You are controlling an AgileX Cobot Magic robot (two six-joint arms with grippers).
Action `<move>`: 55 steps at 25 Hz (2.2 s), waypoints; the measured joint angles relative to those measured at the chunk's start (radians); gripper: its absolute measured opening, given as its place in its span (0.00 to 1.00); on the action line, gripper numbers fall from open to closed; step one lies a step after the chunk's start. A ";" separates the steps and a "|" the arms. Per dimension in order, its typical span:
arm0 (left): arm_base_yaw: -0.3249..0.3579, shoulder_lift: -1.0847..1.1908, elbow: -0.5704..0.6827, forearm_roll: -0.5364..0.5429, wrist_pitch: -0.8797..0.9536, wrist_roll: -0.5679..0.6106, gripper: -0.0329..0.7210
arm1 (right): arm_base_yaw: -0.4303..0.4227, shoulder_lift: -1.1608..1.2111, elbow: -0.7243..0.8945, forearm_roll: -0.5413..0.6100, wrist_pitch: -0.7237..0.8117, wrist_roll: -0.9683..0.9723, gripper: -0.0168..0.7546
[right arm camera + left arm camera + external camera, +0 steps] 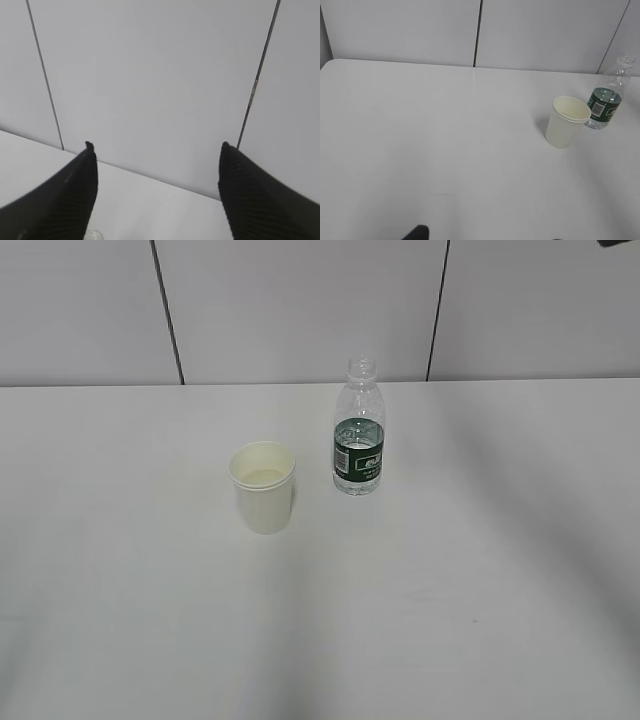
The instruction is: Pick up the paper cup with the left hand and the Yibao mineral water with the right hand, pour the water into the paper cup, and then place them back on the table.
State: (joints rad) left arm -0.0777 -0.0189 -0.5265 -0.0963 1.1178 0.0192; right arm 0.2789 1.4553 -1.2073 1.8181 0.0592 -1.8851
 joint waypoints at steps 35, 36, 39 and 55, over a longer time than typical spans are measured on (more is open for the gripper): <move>0.000 0.000 0.000 0.000 0.000 0.000 0.62 | 0.000 -0.025 -0.008 -1.447 0.126 1.502 0.78; 0.000 0.000 0.000 0.000 0.000 0.000 0.62 | 0.000 -0.025 -0.008 -1.600 0.142 1.660 0.78; 0.000 0.000 0.000 0.000 0.000 0.000 0.62 | 0.000 -0.034 -0.008 -1.981 0.206 2.063 0.78; 0.000 0.000 0.000 0.000 0.000 0.000 0.62 | 0.000 -0.240 -0.008 -2.067 0.865 2.084 0.78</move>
State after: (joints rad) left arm -0.0777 -0.0189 -0.5265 -0.0963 1.1178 0.0192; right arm 0.2789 1.2149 -1.2157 -0.2494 0.9239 0.1985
